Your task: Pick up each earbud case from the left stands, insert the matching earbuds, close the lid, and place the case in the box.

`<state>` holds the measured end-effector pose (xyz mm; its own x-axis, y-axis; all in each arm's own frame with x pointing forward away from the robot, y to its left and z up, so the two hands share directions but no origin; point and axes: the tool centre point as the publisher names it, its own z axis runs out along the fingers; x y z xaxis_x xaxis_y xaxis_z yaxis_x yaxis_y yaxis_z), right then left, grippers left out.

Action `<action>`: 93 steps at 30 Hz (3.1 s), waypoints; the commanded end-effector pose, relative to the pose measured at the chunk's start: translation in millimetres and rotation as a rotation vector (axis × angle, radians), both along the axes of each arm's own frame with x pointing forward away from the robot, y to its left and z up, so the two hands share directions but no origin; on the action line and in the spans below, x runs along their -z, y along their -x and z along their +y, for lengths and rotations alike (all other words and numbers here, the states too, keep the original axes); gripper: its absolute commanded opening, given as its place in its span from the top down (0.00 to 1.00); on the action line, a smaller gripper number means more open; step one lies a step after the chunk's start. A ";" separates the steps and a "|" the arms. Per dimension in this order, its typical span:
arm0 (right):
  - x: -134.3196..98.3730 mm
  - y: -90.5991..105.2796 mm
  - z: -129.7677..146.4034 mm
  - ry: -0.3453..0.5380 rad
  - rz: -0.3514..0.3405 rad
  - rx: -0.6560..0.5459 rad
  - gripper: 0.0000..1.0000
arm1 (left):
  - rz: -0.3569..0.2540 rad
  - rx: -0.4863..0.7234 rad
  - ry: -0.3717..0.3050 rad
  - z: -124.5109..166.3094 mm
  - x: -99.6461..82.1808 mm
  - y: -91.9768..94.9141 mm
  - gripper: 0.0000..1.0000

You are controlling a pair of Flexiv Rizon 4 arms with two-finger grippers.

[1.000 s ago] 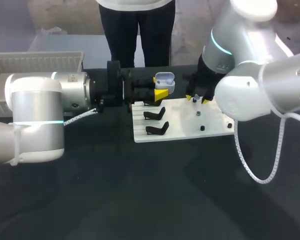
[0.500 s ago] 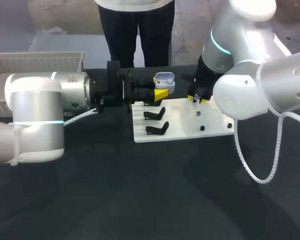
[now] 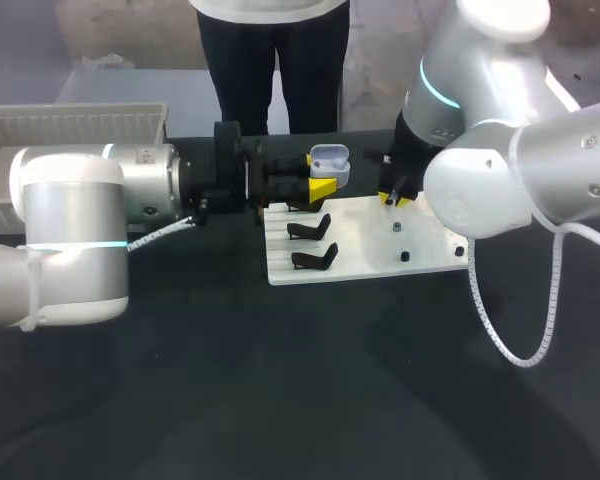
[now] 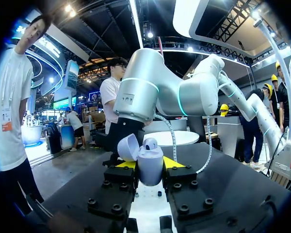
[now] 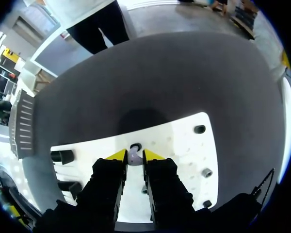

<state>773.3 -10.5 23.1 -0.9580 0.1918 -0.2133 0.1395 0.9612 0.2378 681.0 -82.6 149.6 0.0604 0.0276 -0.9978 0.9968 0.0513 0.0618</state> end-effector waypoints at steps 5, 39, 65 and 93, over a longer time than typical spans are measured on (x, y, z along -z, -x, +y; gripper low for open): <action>-16.6 6.8 -4.0 0.012 0.008 -0.015 1.00 | -0.005 -0.006 0.005 -0.2 1.3 1.1 1.00; -165.5 132.2 -3.0 0.142 0.053 -0.302 1.00 | -0.005 -0.006 0.005 -0.2 1.3 1.1 1.00; -201.6 124.7 87.0 0.116 -0.030 -0.614 1.00 | -0.005 -0.006 0.005 -0.2 1.3 1.1 1.00; -189.6 121.0 108.7 0.133 -0.040 -0.660 1.00 | -0.005 -0.006 0.005 -0.2 1.3 1.1 1.00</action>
<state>652.9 98.3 213.1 -0.8560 -0.4629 -0.2303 -0.4947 0.8627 0.1049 681.0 -82.6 149.6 0.0604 0.0276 -0.9978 0.9968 0.0513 0.0617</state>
